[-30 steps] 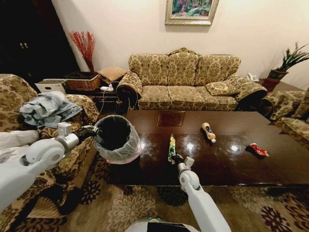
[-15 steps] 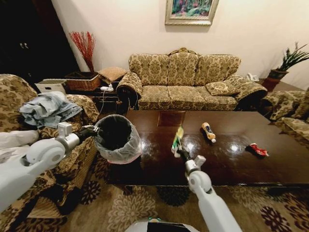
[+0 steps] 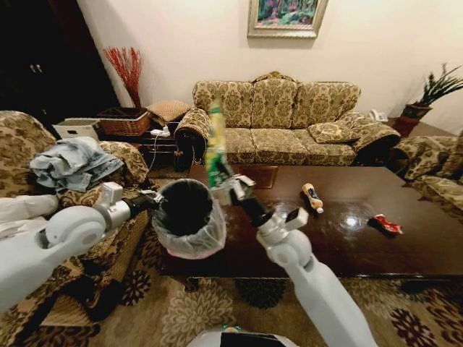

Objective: Move to the front of the table and place the trash on the table into the trash bin.

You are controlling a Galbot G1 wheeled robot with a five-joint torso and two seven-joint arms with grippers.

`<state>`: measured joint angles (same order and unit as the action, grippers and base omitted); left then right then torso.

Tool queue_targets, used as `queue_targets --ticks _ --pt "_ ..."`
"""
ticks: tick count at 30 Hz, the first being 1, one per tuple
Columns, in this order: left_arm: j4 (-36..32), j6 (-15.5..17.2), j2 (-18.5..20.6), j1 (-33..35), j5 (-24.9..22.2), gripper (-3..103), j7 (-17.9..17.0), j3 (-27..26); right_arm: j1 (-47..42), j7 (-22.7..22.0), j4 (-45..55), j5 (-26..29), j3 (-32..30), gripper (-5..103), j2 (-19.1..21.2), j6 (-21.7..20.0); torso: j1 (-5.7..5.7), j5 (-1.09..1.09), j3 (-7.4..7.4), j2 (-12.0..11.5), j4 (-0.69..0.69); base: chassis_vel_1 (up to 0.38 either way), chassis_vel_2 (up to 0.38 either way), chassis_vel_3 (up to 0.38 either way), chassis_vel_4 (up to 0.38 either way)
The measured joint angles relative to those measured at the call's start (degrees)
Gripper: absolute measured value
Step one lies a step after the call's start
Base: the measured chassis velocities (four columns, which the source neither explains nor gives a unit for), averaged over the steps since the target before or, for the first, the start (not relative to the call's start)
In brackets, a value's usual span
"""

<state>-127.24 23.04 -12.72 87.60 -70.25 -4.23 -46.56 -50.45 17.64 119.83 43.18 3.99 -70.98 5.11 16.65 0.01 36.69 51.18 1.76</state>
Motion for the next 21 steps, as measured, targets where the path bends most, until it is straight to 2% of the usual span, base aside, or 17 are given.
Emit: queue_targets --ticks 3,6,7,10,12,15,16,18,19,21 --pt "-0.8 0.2 -0.6 0.0 -0.1 2 0.0 0.0 1.7 0.0 -3.1 -0.9 2.0 -3 -1.1 0.3 0.00 0.00 0.00 0.0 0.00 0.000 0.000 0.000 0.000" --pt "-0.8 0.3 -1.2 0.1 -0.2 2 -0.1 -0.1 2.0 0.1 -4.4 -1.1 2.5 9 -1.2 0.4 0.00 -0.01 0.00 0.0 0.00 0.000 0.000 0.000 0.000" --pt "-0.8 0.3 -1.2 0.1 -0.2 2 -0.1 -0.1 2.0 0.1 -4.4 -1.1 2.5 9 -1.2 0.4 0.00 -0.01 0.00 0.0 0.00 0.000 0.000 0.000 0.000" --pt "-0.7 0.3 -1.8 0.1 -0.3 2 -0.1 -0.2 2.0 0.9 -5.4 -1.6 3.0 25 -0.8 0.6 0.00 -0.01 0.00 0.0 -0.01 0.000 0.000 0.000 0.000" --pt "-0.8 0.3 -1.9 0.2 -0.3 2 -0.2 -0.2 1.9 1.2 -5.7 -1.8 3.1 25 -0.8 0.8 0.00 -0.01 0.00 0.0 -0.01 0.000 0.000 0.000 0.000" --pt "-1.3 0.4 -2.0 0.3 -0.5 2 -0.2 -0.2 1.5 1.2 -5.8 -1.9 3.5 41 -0.7 1.1 0.00 -0.01 0.00 0.0 -0.01 0.000 0.000 0.000 0.000" --pt "-1.3 0.4 -2.0 0.3 -0.5 2 -0.2 -0.2 1.5 1.2 -5.8 -1.9 3.5 41 -0.7 1.1 0.00 -0.01 0.00 0.0 -0.01 0.000 0.000 0.000 0.000" --pt "-1.4 0.4 -2.0 0.3 -0.7 2 -0.3 -0.4 1.4 1.3 -5.8 -1.9 3.4 51 -0.5 1.1 0.00 0.00 0.00 0.0 0.00 0.000 0.000 0.000 0.000" --pt "-1.4 0.4 -2.0 0.3 -0.7 2 -0.3 -0.4 1.4 1.3 -5.8 -1.9 3.4 51 -0.5 1.1 0.00 0.00 0.00 0.0 0.00 0.000 0.000 0.000 0.000" --pt "-1.3 0.4 -1.9 0.2 -0.7 2 -0.3 -0.5 0.9 1.3 -5.4 -1.7 2.8 63 -0.2 1.1 0.00 -0.01 0.00 0.0 0.00 0.000 0.000 0.000 0.000"
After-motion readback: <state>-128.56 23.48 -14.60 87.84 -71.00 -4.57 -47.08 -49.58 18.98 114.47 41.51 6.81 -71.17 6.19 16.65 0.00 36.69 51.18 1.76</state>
